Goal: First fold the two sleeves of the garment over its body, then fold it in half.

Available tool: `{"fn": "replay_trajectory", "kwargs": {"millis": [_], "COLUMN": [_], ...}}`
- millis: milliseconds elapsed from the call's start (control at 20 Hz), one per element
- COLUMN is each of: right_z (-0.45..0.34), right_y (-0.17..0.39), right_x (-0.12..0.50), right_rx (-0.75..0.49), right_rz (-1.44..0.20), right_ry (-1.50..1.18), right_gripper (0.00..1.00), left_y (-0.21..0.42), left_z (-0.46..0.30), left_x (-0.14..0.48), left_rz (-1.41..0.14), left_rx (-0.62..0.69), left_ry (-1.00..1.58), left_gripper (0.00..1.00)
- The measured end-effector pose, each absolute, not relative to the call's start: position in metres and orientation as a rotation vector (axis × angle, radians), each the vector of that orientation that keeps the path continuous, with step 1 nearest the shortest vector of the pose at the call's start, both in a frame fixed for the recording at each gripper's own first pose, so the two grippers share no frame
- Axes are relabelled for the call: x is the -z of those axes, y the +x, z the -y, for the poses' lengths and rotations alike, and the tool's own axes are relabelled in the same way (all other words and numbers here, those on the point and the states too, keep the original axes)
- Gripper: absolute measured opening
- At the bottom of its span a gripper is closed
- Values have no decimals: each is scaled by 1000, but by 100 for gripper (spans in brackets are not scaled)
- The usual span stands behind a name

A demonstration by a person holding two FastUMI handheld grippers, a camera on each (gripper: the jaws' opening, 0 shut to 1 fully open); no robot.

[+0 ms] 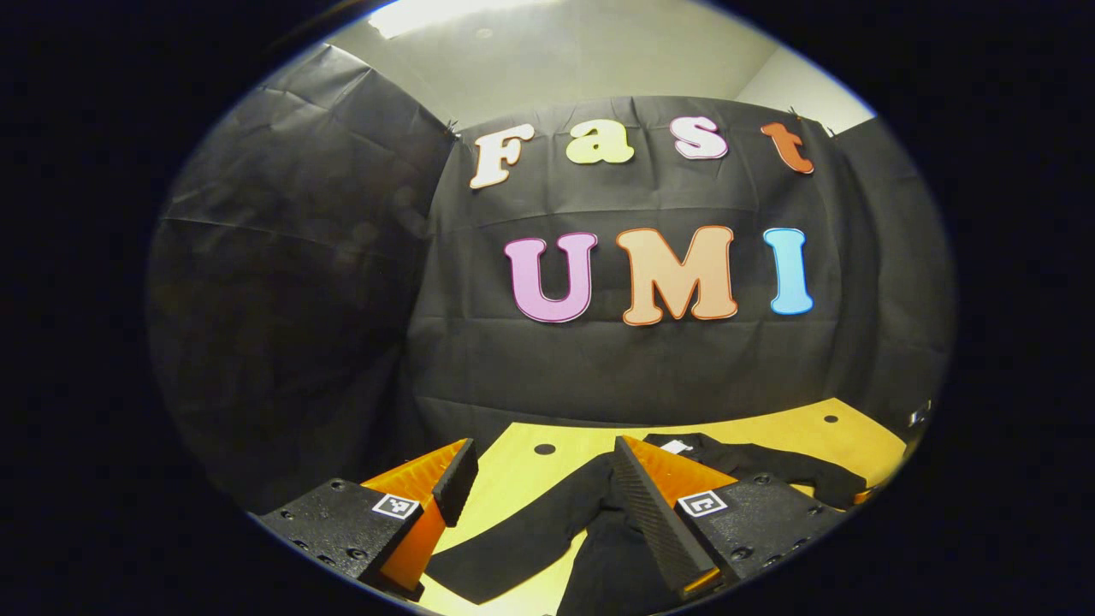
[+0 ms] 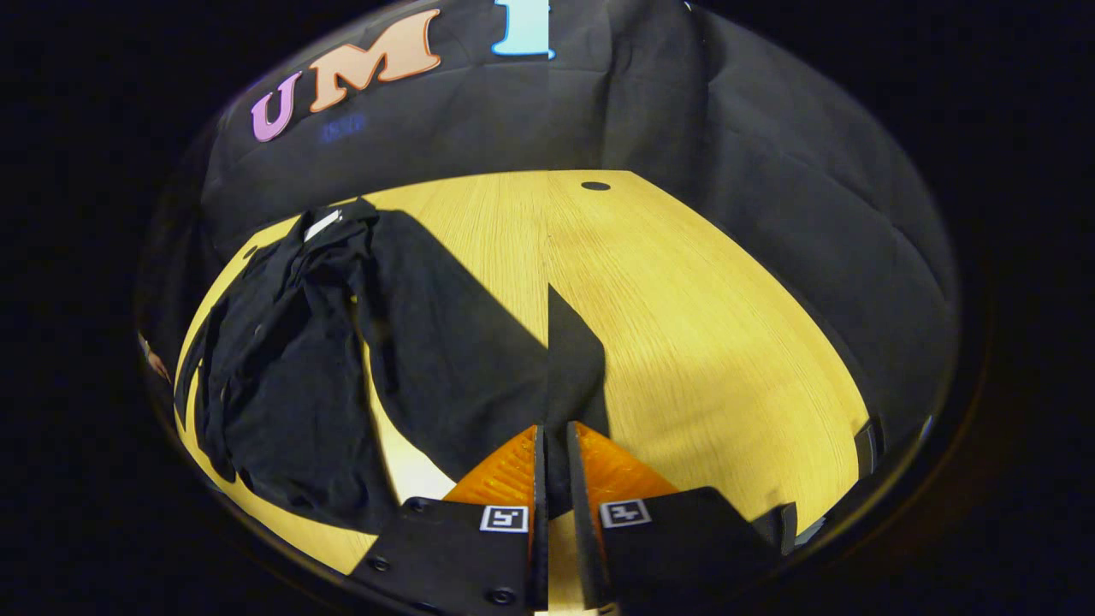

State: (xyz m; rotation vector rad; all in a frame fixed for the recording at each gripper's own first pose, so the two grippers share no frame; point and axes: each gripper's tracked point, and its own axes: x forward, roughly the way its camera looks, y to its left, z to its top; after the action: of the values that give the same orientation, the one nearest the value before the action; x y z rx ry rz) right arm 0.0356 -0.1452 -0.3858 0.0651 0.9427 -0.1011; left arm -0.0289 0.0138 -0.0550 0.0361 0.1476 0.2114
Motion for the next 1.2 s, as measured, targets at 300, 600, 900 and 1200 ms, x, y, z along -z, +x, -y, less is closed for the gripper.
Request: {"fn": "replay_trajectory", "kwargs": {"millis": [300,600,900,1200], "right_z": [141,141,141,137], "right_y": [37,39,38,41], "right_x": [385,384,383,378], "right_rx": [91,92,119,125], "right_rz": [-961,-976,-981,-1012], "right_ry": [44,53,57,95], "right_gripper": [8,2,1,2], "left_y": [-33,-31,-30,-31], "left_z": [-24,-25,-22,-35], "left_x": [66,71,77,75], "left_rz": [-168,-180,-197,-193], "left_rx": [-238,-240,-227,-251], "left_ry": [20,20,17,48], "left_gripper": [94,93,94,94]}}
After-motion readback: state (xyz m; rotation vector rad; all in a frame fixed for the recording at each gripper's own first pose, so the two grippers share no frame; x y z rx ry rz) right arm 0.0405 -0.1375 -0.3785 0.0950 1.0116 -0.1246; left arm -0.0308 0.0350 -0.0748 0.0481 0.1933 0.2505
